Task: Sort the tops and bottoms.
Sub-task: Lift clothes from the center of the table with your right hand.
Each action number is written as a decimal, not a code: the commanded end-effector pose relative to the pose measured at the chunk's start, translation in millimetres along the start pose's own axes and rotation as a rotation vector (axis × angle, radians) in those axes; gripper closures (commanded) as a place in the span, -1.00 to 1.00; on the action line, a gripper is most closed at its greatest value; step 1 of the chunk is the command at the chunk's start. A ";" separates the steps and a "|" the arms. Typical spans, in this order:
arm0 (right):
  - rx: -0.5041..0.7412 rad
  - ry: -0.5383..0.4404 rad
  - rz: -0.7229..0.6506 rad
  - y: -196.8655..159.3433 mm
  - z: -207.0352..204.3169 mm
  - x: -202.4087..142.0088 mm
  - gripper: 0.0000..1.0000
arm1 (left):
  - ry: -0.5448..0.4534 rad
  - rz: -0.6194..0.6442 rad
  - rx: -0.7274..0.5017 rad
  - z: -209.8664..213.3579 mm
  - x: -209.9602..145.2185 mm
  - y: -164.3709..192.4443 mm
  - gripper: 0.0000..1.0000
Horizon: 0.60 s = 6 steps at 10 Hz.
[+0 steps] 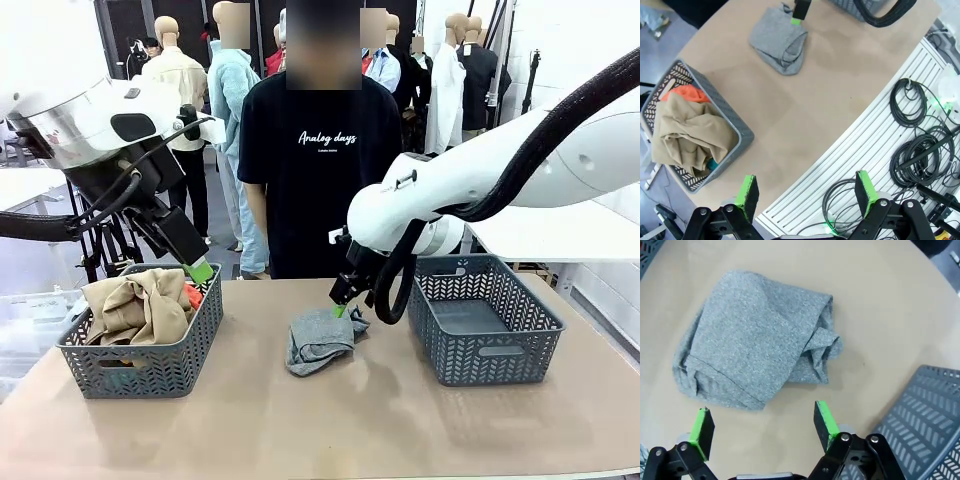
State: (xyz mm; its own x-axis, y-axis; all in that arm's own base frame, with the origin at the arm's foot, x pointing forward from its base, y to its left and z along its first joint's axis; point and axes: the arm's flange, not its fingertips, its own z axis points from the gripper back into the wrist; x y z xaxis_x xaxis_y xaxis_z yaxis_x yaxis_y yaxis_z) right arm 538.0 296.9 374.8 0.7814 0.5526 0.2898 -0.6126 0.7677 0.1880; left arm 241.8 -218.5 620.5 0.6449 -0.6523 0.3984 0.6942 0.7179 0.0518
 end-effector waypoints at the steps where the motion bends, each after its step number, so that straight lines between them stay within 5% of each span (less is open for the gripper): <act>1: 0.026 -0.021 -0.014 -0.1 9.9 -2.0 -1.00 | 0.002 -0.015 -0.010 2.4 -0.2 0.5 -1.00; 6: -0.092 -0.019 0.033 5.6 -31.6 17.9 -1.00 | 0.002 -0.015 -0.010 2.4 -0.2 0.5 -1.00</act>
State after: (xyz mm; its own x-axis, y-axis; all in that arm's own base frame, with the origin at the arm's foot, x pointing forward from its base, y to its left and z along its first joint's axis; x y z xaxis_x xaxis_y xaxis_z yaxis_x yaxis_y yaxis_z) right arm 539.1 312.1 361.4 0.7611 0.5783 0.2937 -0.6314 0.7642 0.1316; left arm 241.7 -218.6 620.5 0.6447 -0.6524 0.3985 0.6943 0.7178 0.0519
